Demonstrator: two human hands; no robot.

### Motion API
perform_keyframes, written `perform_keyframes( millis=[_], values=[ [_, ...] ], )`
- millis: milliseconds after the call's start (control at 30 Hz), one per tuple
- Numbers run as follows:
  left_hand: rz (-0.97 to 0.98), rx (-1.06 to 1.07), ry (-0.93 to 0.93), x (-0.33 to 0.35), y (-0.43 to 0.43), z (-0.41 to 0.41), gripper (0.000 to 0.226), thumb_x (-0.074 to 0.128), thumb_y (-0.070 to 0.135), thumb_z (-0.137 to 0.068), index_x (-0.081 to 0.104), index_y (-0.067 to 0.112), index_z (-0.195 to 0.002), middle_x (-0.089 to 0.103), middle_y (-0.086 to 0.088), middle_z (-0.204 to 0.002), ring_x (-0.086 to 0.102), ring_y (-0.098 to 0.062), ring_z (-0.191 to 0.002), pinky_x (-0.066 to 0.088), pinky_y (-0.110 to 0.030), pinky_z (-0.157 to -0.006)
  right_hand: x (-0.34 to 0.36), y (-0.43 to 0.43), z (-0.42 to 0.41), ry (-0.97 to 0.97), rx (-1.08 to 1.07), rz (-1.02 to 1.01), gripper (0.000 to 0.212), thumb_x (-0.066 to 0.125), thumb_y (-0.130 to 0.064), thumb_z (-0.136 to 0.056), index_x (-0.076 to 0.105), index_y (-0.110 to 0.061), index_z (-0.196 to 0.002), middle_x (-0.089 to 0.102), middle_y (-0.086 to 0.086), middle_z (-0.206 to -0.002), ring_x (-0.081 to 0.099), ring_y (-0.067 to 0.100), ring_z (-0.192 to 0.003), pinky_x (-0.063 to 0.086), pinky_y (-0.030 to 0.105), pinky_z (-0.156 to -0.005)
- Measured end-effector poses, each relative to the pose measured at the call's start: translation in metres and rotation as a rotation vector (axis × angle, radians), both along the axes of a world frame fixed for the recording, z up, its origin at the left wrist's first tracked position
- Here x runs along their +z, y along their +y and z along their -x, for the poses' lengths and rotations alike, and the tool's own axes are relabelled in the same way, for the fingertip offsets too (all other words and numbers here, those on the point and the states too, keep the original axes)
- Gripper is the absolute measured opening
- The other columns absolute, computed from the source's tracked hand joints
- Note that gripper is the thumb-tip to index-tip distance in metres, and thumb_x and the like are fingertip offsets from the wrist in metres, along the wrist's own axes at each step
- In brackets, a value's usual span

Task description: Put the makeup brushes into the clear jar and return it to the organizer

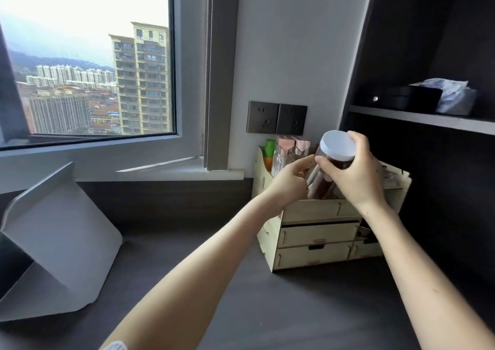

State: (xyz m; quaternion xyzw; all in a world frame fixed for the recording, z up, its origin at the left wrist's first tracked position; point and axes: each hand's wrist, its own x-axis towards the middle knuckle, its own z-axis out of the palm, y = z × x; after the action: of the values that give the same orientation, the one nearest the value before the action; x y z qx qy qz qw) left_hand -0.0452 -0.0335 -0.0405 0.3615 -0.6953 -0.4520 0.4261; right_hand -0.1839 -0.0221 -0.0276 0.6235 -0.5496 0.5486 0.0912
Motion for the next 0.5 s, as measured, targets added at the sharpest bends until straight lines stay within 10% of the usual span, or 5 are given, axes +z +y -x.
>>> perform_keyframes(
  millis=[500],
  values=[
    [0.013,0.138,-0.241,0.003,-0.011,0.005,0.057,0.033,-0.008,-0.078,0.051,0.008,-0.13,0.063,-0.017,-0.118,0.059,-0.035,-0.107,0.051,-0.043,-0.092,0.011,-0.022,-0.013,0.153,-0.199,-0.315,0.07,0.07,-0.05,-0.074,0.05,-0.004,-0.123,0.063,0.022,-0.118,0.056,0.04,-0.109,0.046,0.041,-0.082]
  ],
)
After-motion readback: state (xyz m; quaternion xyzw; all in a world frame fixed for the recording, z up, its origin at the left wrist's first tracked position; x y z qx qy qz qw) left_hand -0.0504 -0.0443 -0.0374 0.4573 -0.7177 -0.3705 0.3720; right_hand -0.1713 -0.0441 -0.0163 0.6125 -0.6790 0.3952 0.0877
